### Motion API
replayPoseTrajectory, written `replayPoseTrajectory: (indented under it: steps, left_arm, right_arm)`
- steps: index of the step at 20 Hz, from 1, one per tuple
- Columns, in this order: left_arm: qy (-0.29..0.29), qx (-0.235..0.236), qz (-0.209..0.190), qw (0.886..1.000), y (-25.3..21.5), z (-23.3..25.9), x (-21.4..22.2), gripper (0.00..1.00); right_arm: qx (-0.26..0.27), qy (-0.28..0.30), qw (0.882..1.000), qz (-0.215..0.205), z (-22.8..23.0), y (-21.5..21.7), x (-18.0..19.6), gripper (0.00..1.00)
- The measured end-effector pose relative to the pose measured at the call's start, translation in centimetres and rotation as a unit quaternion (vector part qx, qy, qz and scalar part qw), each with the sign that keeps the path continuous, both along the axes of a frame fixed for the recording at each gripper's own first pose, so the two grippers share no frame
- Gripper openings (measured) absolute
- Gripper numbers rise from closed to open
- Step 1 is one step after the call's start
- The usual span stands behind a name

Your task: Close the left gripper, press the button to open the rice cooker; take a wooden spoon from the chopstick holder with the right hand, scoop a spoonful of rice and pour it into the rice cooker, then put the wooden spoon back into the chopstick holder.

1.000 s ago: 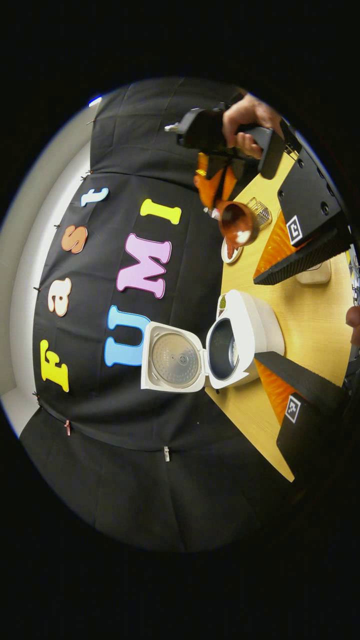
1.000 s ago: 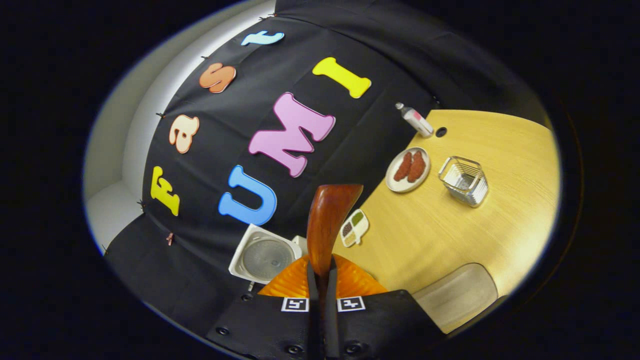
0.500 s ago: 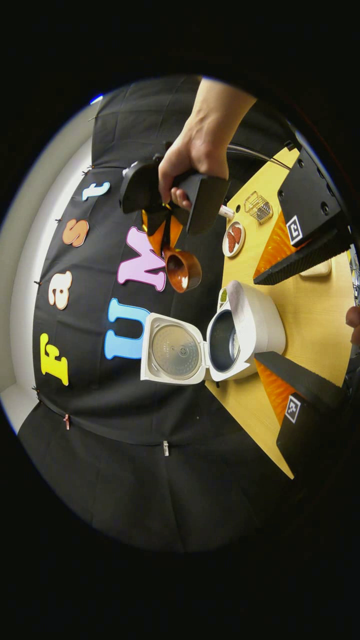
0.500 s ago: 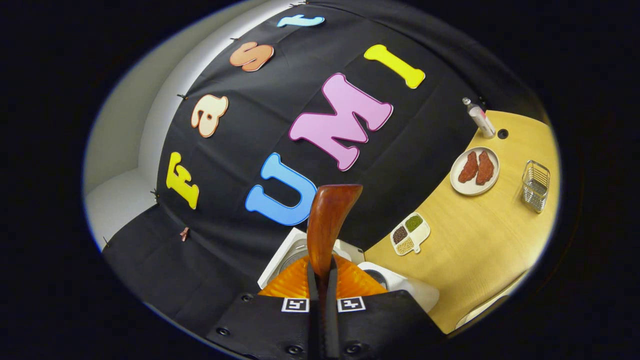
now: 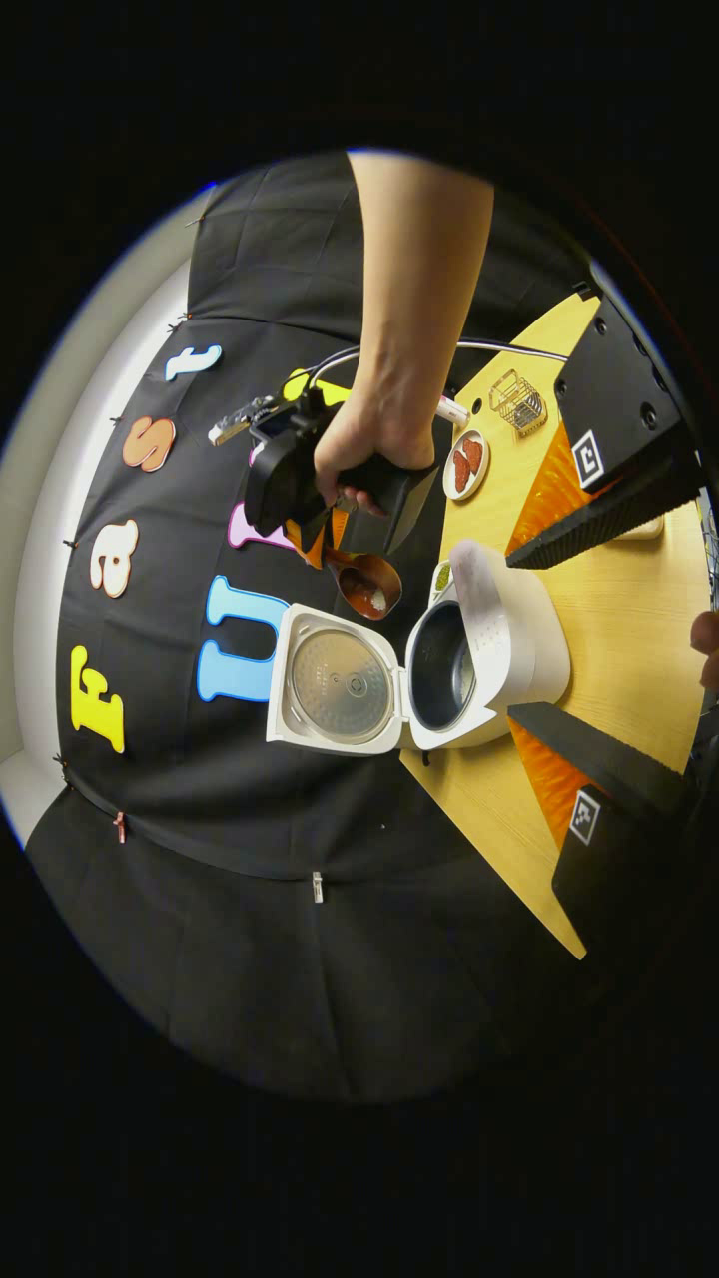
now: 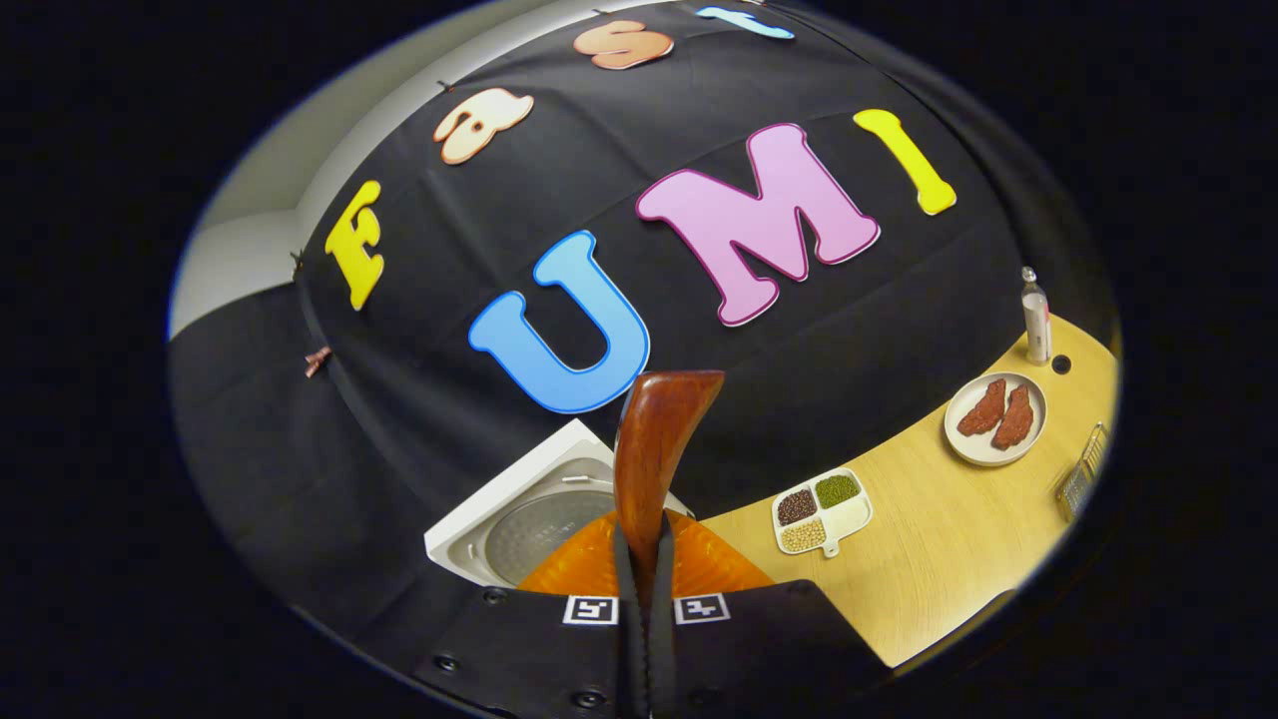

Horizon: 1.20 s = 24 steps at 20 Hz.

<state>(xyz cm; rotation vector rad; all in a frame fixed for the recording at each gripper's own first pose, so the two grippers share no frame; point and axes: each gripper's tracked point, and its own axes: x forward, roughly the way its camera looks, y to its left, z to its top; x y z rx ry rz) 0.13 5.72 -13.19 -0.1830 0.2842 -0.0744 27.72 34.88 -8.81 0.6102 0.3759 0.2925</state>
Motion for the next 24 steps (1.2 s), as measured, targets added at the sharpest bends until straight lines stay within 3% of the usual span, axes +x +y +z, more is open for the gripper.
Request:
replayPoseTrajectory:
  steps: [4,6,10,14,16,22,23,24]
  left_arm:
    - [0.007,-0.004,0.010,1.000,1.1,-0.6,0.4,0.93]
    - [0.008,-0.006,0.017,1.000,1.7,-0.7,0.5,0.93]
    - [0.013,-0.013,0.025,1.000,2.5,-1.2,0.4,0.93]
    - [0.013,-0.018,0.031,0.999,3.1,-1.4,0.5,0.93]
    - [0.014,-0.018,0.032,0.999,3.4,-1.7,0.4,0.93]
    - [0.018,-0.021,0.041,0.999,4.1,-1.9,0.0,0.93]
    - [0.019,-0.021,0.043,0.999,4.2,-1.9,-0.1,0.93]
    - [0.019,-0.020,0.044,0.999,4.3,-1.9,-0.3,0.93]
  right_arm:
    - [-0.086,-0.028,0.995,0.037,-1.8,3.6,1.3,0.06]
    - [-0.146,-0.057,0.985,0.068,-2.2,5.3,1.6,0.06]
    - [-0.264,-0.128,0.947,0.131,-2.8,8.3,0.5,0.06]
    - [-0.351,-0.197,0.893,0.200,-3.0,11.9,-1.3,0.06]
    - [-0.382,-0.225,0.868,0.223,-3.2,13.0,-2.2,0.06]
    - [-0.448,-0.278,0.808,0.262,-3.9,15.4,-4.3,0.06]
    - [-0.450,-0.276,0.808,0.263,-4.1,15.1,-4.2,0.06]
    - [-0.433,-0.262,0.823,0.259,-4.3,14.7,-4.3,0.06]
